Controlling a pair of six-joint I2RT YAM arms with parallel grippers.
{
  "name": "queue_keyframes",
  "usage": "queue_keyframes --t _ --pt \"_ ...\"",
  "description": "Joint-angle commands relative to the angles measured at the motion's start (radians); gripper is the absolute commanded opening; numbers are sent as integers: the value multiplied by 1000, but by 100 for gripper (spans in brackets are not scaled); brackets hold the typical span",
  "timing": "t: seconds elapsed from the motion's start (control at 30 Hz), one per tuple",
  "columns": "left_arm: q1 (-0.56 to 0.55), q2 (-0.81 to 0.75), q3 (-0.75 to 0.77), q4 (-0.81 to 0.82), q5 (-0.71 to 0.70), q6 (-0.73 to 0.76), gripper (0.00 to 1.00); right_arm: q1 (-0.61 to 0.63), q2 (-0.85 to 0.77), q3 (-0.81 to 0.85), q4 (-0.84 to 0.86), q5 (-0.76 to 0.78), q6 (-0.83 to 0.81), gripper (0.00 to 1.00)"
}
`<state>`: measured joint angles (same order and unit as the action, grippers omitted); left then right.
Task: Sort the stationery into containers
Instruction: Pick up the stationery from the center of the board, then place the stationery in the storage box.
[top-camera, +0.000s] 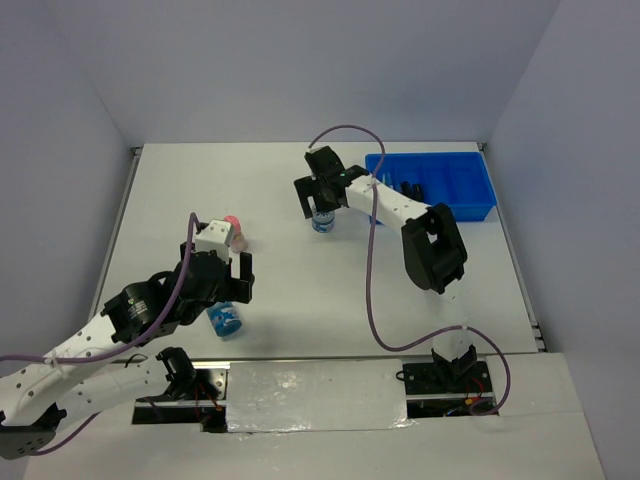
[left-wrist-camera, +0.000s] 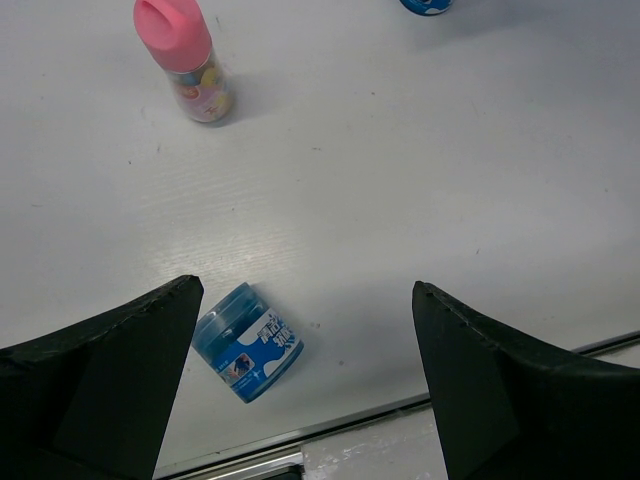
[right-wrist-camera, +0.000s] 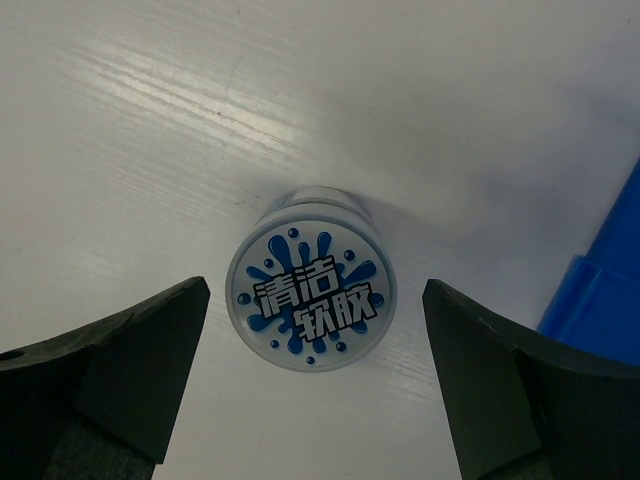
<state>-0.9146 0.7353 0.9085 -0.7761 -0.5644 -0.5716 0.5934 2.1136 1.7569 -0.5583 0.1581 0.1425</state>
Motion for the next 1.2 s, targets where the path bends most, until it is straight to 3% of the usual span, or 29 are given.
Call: queue_keyframes --t 0.0,0.1,0.13,0.17,0.2,0.4,0.6,0.7,0.73,0.8,0.97,1.17 --pt "5 -2 -5 44 1 26 99 13 6 1 21 3 12 95" --pt "5 -2 -6 46 3 26 99 13 6 -8 27 32 14 86" --pt "5 -2 -7 46 4 27 99 13 5 -10 31 37 14 80" --pt "5 -2 -7 47 4 26 99 13 3 -13 35 38 11 67" --pt "5 -2 -7 47 4 27 99 13 3 -11 41 40 9 66" --pt "5 -8 -7 49 5 29 99 13 40 42 -6 18 9 82" --pt "5 -7 -7 47 8 29 99 13 52 43 -22 15 9 84" --pt "3 -5 -6 47 8 30 99 13 40 36 -15 9 5 60" --pt "5 -7 -5 49 8 32 99 13 25 36 -12 1 2 41" --pt "6 -4 -6 47 8 30 99 13 0 33 -8 6 3 26" --pt "6 -8 -5 47 8 29 99 -46 -159 -5 29 56 0 22" --pt "6 -39 -8 54 12 32 99 -314 -233 29 -14 104 91 23"
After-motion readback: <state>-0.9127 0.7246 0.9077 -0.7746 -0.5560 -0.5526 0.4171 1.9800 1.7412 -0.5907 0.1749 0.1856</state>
